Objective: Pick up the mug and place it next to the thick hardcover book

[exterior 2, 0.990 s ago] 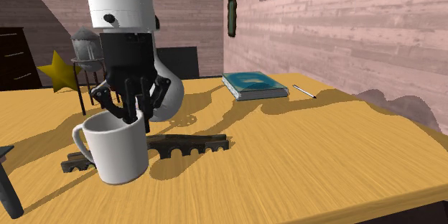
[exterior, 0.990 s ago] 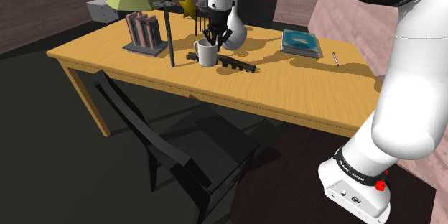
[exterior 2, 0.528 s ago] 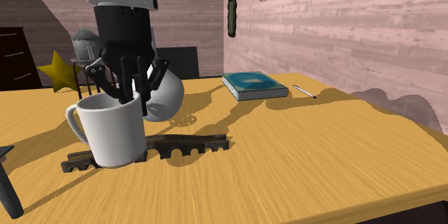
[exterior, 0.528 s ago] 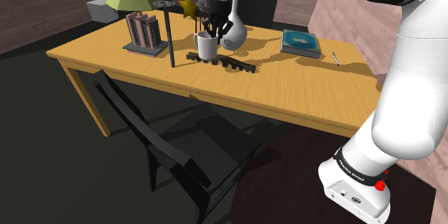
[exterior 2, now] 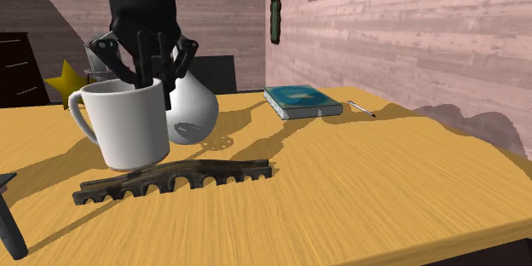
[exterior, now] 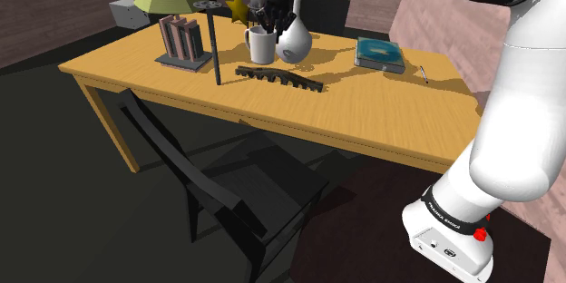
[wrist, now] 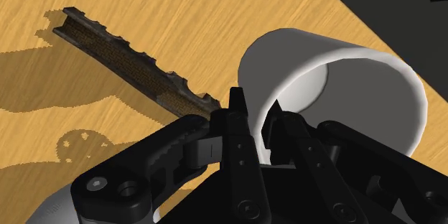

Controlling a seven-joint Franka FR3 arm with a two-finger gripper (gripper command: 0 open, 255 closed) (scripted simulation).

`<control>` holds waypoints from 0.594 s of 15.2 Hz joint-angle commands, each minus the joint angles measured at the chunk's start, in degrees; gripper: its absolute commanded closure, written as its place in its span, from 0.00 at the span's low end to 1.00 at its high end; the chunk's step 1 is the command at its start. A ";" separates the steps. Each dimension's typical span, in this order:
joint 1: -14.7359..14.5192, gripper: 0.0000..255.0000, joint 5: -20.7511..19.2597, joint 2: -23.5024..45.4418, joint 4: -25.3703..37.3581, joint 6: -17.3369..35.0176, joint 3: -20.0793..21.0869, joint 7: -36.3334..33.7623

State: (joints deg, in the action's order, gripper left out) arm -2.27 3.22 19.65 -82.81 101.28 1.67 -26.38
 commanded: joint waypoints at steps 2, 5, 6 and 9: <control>0.02 1.00 -0.02 0.22 2.59 -2.37 0.00 -0.12; 0.02 1.00 -0.04 0.40 5.00 -4.60 0.00 -0.24; 0.77 1.00 0.09 -1.02 2.94 -4.03 -0.34 0.87; 2.97 1.00 0.40 -4.83 -2.44 -2.66 -1.46 4.26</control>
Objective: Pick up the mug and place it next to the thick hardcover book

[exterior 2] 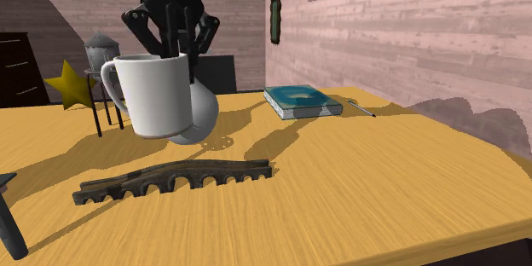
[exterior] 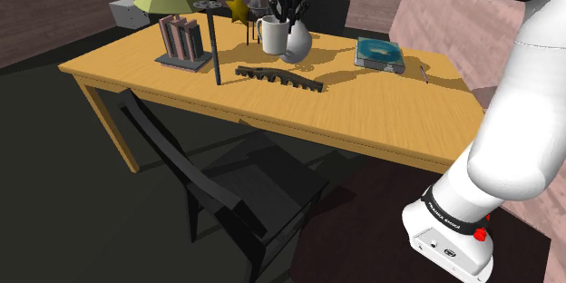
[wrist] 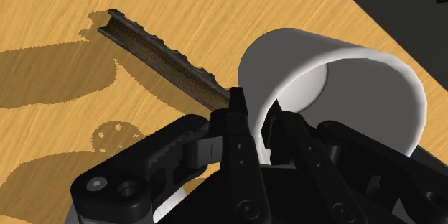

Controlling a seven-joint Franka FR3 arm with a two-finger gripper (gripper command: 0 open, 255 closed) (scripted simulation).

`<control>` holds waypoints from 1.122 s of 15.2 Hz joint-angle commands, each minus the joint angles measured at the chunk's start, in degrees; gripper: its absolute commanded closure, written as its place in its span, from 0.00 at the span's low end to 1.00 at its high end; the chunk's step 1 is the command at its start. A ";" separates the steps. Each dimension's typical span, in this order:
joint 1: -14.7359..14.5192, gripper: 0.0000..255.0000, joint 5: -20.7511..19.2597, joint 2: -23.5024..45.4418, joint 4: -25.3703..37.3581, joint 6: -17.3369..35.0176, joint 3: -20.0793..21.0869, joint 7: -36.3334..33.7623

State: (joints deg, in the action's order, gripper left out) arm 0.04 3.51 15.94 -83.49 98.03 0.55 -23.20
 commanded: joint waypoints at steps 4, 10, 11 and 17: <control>3.47 1.00 0.33 -5.28 -7.42 1.81 -2.09 5.77; 7.58 1.00 0.31 -9.80 -13.30 2.72 -5.20 13.06; 8.26 1.00 0.27 -10.36 -14.00 2.80 -5.76 14.30; 12.34 1.00 -0.05 -12.59 -16.74 2.88 -9.33 21.91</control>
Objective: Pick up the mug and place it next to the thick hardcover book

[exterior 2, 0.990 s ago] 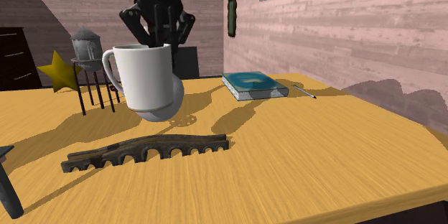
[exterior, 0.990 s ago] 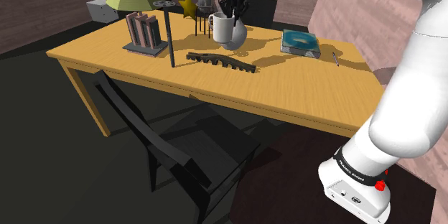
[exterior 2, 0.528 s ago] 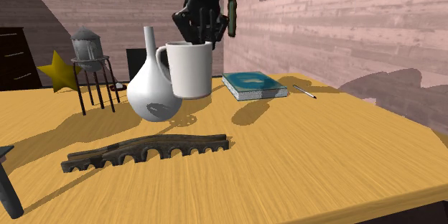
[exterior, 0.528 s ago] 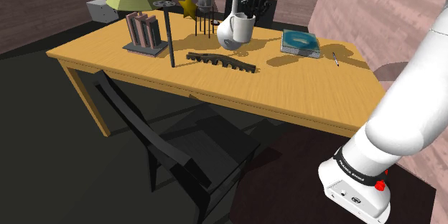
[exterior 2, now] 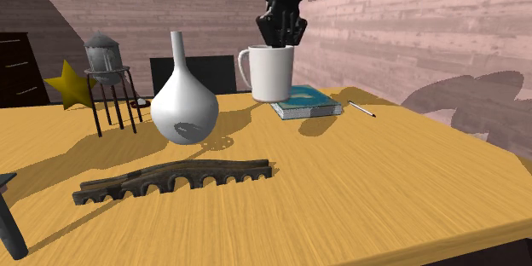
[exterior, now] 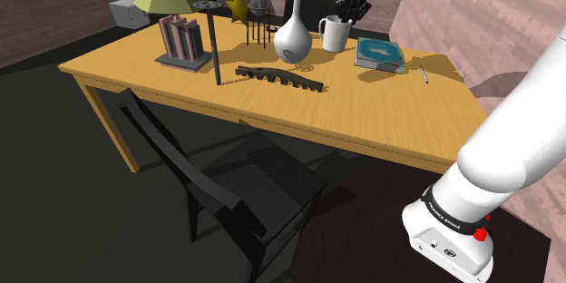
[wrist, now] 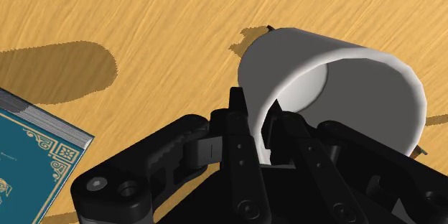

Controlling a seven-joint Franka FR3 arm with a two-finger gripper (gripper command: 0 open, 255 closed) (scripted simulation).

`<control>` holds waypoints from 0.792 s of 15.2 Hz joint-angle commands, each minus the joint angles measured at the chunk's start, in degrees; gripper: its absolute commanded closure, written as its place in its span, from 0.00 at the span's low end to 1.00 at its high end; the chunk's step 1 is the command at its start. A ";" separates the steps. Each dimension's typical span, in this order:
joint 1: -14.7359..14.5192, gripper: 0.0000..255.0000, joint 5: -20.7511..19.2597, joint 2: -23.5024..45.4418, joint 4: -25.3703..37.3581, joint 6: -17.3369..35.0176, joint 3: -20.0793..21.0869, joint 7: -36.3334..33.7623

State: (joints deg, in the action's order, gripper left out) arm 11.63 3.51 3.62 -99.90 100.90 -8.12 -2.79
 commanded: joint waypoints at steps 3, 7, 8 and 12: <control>2.82 1.00 -0.20 -0.64 -0.76 -0.14 -2.54 5.40; 5.63 1.00 -0.28 -0.36 -0.37 -0.52 -5.05 10.69; 6.35 1.00 -0.27 -0.14 -0.10 -0.65 -5.68 12.03; 9.28 1.00 -0.03 1.30 1.68 -1.29 -8.18 17.46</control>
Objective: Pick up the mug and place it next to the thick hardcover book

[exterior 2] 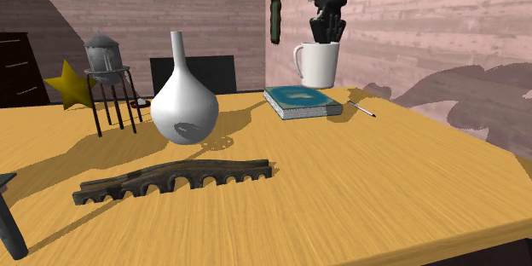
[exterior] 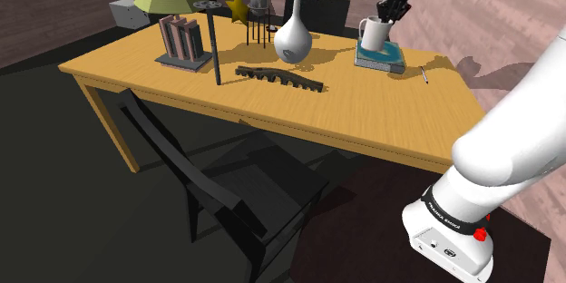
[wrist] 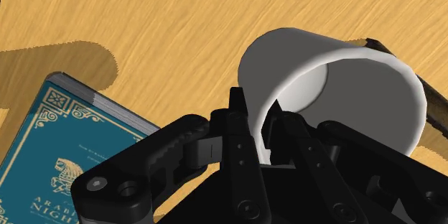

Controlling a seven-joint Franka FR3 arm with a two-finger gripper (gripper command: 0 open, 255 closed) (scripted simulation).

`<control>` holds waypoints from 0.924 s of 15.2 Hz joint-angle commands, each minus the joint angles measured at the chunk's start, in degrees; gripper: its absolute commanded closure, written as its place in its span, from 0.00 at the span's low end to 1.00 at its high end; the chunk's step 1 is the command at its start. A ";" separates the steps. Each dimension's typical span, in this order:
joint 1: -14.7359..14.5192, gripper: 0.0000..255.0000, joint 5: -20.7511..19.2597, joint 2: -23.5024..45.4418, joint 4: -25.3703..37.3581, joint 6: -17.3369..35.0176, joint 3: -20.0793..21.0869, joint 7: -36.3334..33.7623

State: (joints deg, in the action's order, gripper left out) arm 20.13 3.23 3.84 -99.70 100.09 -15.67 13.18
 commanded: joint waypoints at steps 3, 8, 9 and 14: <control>3.06 1.00 0.69 2.78 3.57 -1.14 -2.46 5.63; 7.28 1.00 2.00 6.84 8.60 -2.68 -5.21 12.55; 8.19 1.00 2.35 7.84 9.86 -3.07 -5.71 13.93; 13.30 1.00 4.61 13.83 17.64 -5.61 -7.82 20.67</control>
State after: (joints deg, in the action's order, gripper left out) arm 32.26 7.27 16.15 -83.84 94.91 -23.06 32.27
